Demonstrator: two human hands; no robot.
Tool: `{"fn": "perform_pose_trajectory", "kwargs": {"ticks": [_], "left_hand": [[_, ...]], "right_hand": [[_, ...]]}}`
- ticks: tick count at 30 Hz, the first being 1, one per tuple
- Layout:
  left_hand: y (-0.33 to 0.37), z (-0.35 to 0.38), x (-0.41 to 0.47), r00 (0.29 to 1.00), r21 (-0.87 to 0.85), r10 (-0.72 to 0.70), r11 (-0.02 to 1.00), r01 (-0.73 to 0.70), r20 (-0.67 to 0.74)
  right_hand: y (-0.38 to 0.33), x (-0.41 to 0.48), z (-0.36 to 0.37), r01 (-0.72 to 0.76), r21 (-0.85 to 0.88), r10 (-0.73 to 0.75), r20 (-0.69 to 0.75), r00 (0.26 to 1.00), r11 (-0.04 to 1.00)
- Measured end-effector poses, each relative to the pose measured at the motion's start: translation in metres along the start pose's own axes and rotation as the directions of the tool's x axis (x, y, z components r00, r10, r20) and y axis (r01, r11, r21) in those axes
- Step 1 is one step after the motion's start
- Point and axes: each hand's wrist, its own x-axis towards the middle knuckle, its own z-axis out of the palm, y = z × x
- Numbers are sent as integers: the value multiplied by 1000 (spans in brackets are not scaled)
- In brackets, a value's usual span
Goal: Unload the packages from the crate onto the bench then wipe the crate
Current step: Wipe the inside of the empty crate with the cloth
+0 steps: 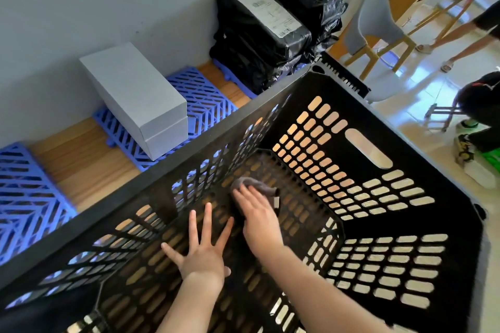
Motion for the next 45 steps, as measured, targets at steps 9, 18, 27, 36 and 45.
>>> {"fn": "perform_pose_trajectory", "kwargs": {"ticks": [9, 18, 27, 36, 45], "left_hand": [[-25, -73, -16, 985, 74, 91, 992, -103, 146], [-37, -126, -51, 990, 26, 47, 998, -50, 133], [-47, -126, -81, 998, 37, 55, 998, -57, 43], [-64, -107, -143, 990, -149, 30, 988, -51, -141], [-16, -82, -235, 811, -532, -41, 774, -344, -584]], "right_hand": [[17, 39, -44, -352, 211, 384, -137, 913, 912], [-54, -20, -6, -44, 91, 29, 154, 988, 995], [-72, -48, -18, 170, 141, -215, 431, 876, 975], [-63, -6, -120, -82, 500, -220, 516, 828, 862], [-66, -38, -207, -454, 883, -316, 468, 825, 122]]}}
